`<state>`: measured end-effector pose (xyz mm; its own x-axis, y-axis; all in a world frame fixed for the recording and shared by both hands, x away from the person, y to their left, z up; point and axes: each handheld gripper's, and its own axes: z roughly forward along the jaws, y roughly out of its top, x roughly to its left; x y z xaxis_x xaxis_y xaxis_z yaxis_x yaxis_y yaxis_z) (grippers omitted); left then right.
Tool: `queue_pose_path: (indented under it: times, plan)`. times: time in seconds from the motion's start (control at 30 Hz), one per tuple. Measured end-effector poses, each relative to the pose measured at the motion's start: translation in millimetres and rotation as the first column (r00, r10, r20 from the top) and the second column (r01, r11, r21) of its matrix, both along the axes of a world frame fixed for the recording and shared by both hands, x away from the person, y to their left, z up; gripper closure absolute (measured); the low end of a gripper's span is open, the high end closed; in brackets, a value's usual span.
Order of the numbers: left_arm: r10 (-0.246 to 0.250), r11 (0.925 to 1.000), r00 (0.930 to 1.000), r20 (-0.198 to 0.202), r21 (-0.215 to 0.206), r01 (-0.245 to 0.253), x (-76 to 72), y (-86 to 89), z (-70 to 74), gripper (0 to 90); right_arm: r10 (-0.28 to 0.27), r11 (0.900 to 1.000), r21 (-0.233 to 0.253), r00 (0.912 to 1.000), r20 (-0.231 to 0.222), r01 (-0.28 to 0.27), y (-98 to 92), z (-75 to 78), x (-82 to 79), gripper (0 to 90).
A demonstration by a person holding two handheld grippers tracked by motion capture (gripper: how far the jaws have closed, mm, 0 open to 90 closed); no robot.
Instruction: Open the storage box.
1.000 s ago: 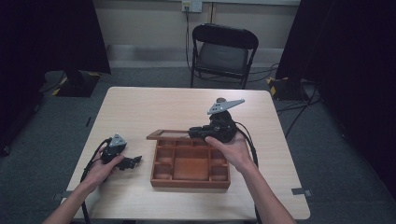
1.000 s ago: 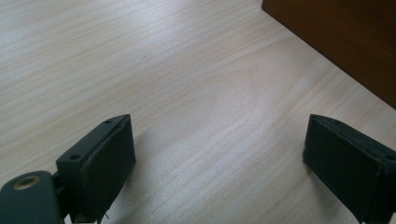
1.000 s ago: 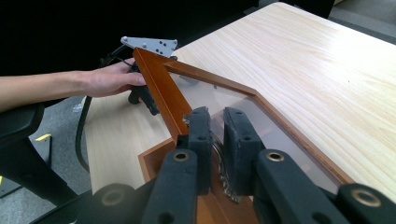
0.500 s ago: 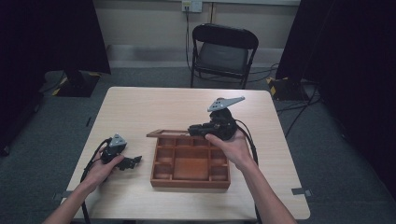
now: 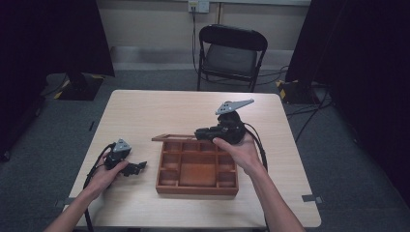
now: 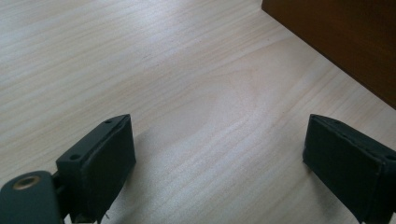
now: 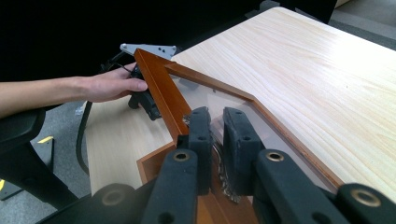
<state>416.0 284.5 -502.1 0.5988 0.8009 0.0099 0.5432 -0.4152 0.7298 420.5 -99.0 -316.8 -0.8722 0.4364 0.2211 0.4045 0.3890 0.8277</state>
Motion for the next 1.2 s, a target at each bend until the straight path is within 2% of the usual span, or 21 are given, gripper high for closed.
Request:
queue_pose_path:
  times: [0.43,1.2]
  plan:
    - [0.000,1.0000,1.0000,0.000,0.000,0.000,0.0,0.0,0.0,8.6,0.004,1.000,0.003,0.9999,0.017,-0.004,-0.2,0.6,1.0,82.5]
    - [0.000,1.0000,1.0000,0.000,0.000,0.000,0.0,0.0,0.0,8.5,-0.037,0.998,0.042,0.9987,0.036,0.036,-1.4,4.8,8.6,81.7]
